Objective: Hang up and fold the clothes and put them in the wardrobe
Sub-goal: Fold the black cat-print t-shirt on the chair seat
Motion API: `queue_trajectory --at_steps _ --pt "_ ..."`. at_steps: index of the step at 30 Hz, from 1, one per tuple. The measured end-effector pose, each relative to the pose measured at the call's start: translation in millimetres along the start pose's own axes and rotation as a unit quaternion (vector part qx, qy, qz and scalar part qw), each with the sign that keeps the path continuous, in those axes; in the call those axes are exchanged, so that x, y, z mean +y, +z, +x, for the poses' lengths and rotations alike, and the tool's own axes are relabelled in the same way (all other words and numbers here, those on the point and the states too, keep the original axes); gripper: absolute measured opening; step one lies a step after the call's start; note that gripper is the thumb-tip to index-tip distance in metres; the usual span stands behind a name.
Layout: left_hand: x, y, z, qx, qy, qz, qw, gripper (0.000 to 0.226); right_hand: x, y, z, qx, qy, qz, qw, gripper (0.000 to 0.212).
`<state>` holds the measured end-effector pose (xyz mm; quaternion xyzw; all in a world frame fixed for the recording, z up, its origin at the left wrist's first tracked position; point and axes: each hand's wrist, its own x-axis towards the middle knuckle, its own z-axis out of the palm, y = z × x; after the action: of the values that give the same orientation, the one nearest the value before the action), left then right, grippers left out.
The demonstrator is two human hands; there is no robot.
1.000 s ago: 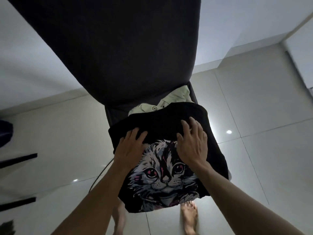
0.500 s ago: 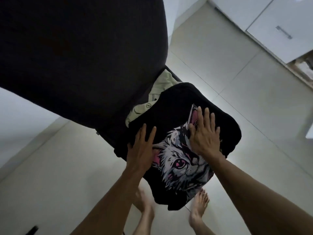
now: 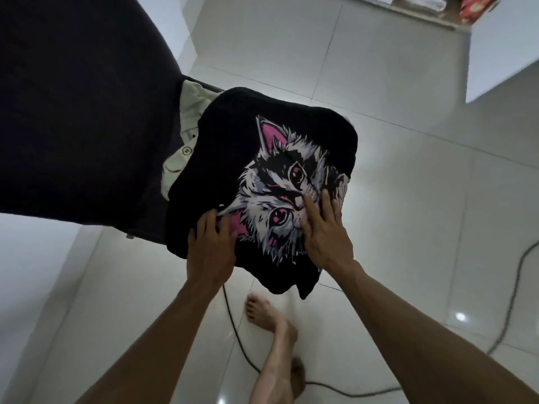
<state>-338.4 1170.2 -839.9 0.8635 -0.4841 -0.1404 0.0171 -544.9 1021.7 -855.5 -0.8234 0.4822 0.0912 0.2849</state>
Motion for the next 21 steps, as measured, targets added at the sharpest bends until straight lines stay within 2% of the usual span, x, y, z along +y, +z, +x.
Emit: queue_trajectory --at_steps 4,7,10,15,21 --pt "16 5 -52 0.0 0.069 0.011 0.998 0.051 6 6 -68 -0.038 0.067 0.107 0.991 0.065" --pt "28 9 -94 -0.014 0.114 0.039 0.993 0.065 8 25 -122 -0.004 0.111 0.159 0.981 0.066" --pt "37 15 -118 -0.007 0.143 0.077 0.987 0.079 6 48 -154 0.01 0.144 0.158 0.977 0.064" --pt "43 41 -133 0.078 0.17 0.12 0.975 0.077 -1 94 -176 0.077 0.157 0.19 0.966 0.056" --pt "56 93 -112 0.224 0.229 0.106 0.941 0.051 -6 130 -148 0.231 0.115 0.16 0.953 0.077"
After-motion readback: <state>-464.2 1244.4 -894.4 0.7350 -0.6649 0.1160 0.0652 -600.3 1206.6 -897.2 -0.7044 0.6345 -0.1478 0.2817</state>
